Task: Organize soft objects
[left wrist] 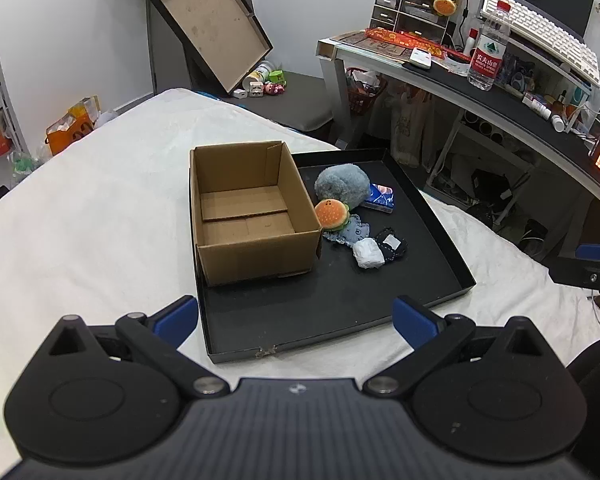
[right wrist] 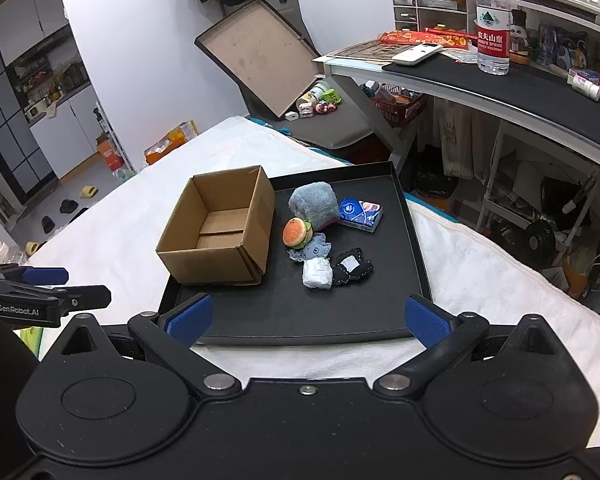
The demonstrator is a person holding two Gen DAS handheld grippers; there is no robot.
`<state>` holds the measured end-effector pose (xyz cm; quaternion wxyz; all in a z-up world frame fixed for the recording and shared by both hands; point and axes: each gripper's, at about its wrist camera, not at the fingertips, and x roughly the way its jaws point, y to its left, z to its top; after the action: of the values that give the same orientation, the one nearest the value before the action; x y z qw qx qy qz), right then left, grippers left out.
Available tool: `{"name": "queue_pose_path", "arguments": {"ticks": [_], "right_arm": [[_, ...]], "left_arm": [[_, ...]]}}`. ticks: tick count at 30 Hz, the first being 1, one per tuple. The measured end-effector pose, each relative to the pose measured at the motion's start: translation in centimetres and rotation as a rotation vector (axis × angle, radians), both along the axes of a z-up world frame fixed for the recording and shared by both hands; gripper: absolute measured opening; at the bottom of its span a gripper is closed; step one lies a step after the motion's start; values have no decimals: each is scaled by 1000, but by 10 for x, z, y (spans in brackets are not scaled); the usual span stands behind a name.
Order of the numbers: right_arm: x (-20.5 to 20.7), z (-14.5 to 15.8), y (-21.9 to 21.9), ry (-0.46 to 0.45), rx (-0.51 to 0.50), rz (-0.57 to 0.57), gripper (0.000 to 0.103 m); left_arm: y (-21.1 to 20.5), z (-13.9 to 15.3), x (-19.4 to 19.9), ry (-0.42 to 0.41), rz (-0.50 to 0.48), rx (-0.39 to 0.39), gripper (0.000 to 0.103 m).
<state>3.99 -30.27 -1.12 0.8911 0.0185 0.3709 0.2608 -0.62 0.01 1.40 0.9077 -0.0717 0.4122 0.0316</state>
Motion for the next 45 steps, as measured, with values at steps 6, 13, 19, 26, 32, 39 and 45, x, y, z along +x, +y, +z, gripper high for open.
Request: {"name": "queue_pose_path", "arguments": {"ticks": [6, 13, 19, 26, 32, 39, 45], "right_arm": [[-1, 1, 0, 0, 4, -1, 103], [-4, 1, -3, -7, 4, -1, 103], [-4, 1, -5, -8, 6, -10, 103], [-3, -1, -6, -1, 6, -11, 103], [-3, -1, -7, -3, 6, -13, 103], [-1, 0, -7, 0, 4, -16, 103], [-1, 0, -8, -3, 7, -21, 103]], "left_arm": [[-2, 3, -2, -2, 5, 9, 102], [-7, 4, -2, -3, 4, 17, 102], [-6, 4, -3, -2, 5, 17, 102], [-6, 3, -3, -1, 5, 17, 102], [-5, 3, -2, 2, 5, 16, 102], [-4, 3, 0, 3, 7, 17, 102], [-3, 3, 0, 2, 6, 17, 102]]}}
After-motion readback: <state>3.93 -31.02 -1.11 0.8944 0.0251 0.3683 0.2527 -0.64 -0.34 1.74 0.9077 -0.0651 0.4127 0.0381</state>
